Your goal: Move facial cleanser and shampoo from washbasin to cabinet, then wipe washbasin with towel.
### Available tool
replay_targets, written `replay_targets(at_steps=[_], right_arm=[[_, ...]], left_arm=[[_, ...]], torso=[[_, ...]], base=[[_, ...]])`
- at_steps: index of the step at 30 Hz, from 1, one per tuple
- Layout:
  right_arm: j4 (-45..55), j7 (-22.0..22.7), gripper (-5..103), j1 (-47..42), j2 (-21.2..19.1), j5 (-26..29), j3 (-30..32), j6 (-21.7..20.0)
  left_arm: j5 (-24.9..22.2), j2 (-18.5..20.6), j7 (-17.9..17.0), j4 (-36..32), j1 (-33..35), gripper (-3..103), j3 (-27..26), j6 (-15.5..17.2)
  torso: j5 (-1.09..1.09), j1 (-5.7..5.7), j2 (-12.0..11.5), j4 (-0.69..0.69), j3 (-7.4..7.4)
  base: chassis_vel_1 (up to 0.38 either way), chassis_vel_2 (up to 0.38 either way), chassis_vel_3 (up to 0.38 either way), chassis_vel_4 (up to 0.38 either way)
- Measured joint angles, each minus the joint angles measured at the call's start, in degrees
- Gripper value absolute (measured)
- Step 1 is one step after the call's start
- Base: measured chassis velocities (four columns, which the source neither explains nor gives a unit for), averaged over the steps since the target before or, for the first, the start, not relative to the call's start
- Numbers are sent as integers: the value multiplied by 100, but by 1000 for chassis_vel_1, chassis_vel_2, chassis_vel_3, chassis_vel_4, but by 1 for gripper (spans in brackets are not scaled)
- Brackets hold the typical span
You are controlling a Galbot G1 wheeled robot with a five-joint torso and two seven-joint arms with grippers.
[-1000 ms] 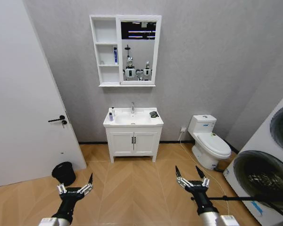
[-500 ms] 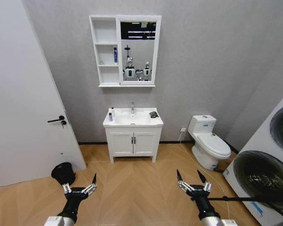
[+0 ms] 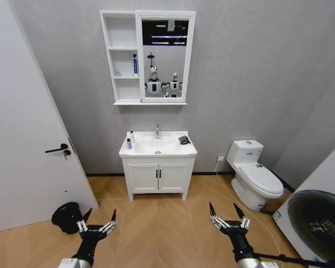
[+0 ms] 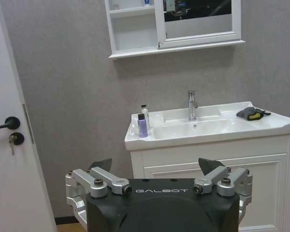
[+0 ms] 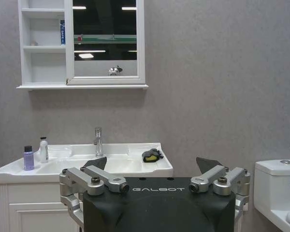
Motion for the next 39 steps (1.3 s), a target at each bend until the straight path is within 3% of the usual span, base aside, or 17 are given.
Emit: replay_targets(at_steps=[9,13,14,16,17,19,21,24,26,30,31,35,37,39], right_arm=[[-69,-15,100,74,41,-8,-29,4],[-84,-20,100,87,35,-15,-42,5],[-101,-20,100,108,26,-25,-40,5],[-119,-20,100,118,20,-40,-37,6],[-128,-22,100,128,14,-59,-33,15],[-135,-22,100,129,6,-66,-31,22],[-143,-23,100,139,-1,-69,-30,23],[-170,-24,100,152,-5,-135,-30,24],[-208,-41,100,177,-15,-208,-29,54],[-255,-11,100,222,-6,-392,-20,134],[-275,0,100,241,-6,-440,-6,143],[-304,9,100,256,-14,-452,1,148],[-392,-28,100,328,-92,-443,-29,148],[-420,-64,100,333,-129,-439,-46,151]], left_arm=[[5,-5,2,42,-15,98,-49,-8],[7,-21,5,39,-14,98,-68,-10],[14,-30,6,43,-15,98,-81,-18],[22,-30,6,49,-16,98,-95,-26],[27,-27,6,60,-17,98,-107,-30],[28,-22,6,64,-21,98,-114,-30],[30,-21,6,64,-25,98,-115,-30],[41,-25,7,96,-42,98,-106,-30],[53,-37,8,108,-47,98,-91,-33],[60,-38,10,146,-66,98,-73,-35],[62,-27,9,176,-78,98,-68,-35],[60,15,10,260,-116,98,-51,-17],[22,109,25,381,-186,98,-72,29],[-12,168,38,468,-260,98,-86,55]], torso=[[4,3,-1,0,1],[-5,1,0,-5,0],[6,3,-2,1,2],[7,3,-1,0,1],[-3,0,1,-1,-1],[-4,0,0,-4,0],[8,2,-1,2,2],[-7,-2,1,-4,-2],[9,1,-1,1,1],[-4,2,0,-4,0],[11,8,-3,4,3],[-6,7,-2,-6,1],[6,6,-3,0,2],[1,4,-2,-2,1]], base=[[-337,343,349,-357],[-371,366,378,-371],[-360,354,331,-363],[-352,353,331,-353],[-356,322,373,-344],[-356,348,338,-332],[-285,348,338,-365],[-343,333,358,-351],[-340,365,331,-346],[-334,326,335,-340],[-225,301,219,-111],[-221,218,158,-103],[-40,55,22,-15],[0,0,0,0]])
